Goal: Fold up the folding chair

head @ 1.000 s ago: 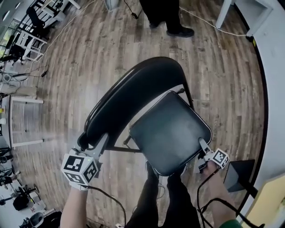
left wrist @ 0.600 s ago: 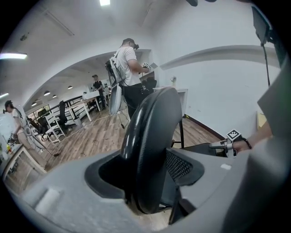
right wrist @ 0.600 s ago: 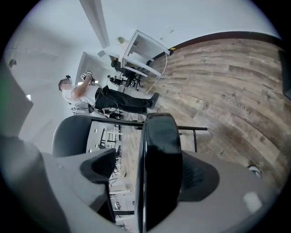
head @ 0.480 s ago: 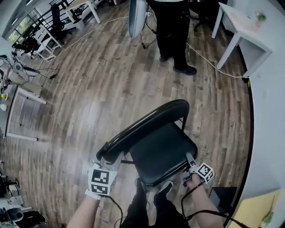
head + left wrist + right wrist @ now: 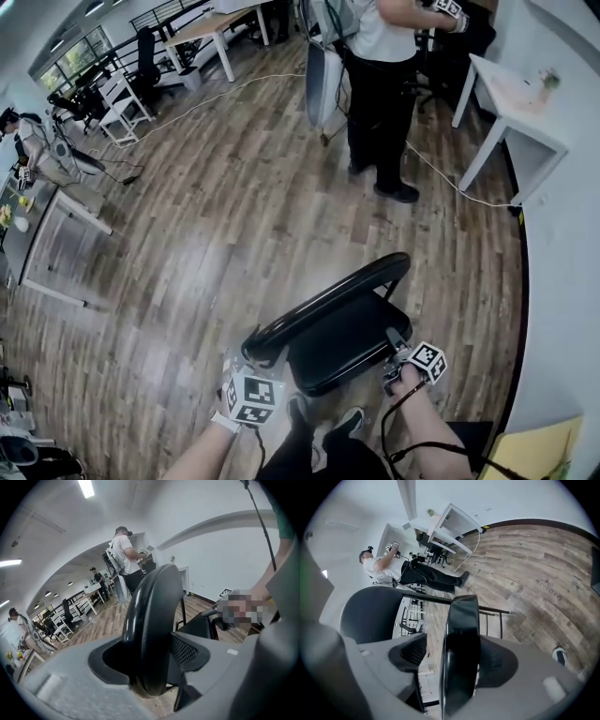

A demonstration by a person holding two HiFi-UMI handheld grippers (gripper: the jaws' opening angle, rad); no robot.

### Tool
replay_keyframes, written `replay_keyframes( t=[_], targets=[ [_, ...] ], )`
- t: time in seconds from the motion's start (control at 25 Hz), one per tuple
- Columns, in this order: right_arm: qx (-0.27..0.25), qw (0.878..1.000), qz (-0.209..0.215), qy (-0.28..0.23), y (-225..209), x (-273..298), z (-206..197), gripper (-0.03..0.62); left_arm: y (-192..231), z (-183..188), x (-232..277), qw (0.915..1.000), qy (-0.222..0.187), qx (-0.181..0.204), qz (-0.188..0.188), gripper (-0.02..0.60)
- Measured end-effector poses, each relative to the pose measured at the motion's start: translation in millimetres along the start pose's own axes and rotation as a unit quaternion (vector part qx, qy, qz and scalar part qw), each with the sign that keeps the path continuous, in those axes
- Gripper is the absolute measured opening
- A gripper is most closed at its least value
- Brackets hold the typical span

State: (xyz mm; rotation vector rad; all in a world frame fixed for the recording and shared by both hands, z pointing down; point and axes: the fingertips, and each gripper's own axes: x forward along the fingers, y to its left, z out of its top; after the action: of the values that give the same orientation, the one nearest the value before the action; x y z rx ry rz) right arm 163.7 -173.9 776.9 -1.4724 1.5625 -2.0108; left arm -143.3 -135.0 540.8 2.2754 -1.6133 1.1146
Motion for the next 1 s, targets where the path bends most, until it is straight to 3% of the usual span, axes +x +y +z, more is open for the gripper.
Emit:
replay_keyframes(
  t=[0.2,0.4,0.6,1.0],
  targets=[
    [0.000,1.000,-0.025,-0.006,34,11,-2,0.230,5,8,-8,0.9996,-0.011,0.018,-0.017,0.259],
    [-0.001,1.000,-0.027,-0.008,70,36,-5,0.224,22,11,-10,0.9988,-0.033,0.031,-0.017,0.245],
    [0.007,0.997,-0.069,-0.024,80,46,2,0.179,35,16,-3,0.9984,-0.047,0.027,-0.013,0.239],
    [0.051,0.997,-0.063,-0.005,116,81,4,0.176,57,27,8,0.9954,-0.074,0.059,0.015,0.244]
  ],
)
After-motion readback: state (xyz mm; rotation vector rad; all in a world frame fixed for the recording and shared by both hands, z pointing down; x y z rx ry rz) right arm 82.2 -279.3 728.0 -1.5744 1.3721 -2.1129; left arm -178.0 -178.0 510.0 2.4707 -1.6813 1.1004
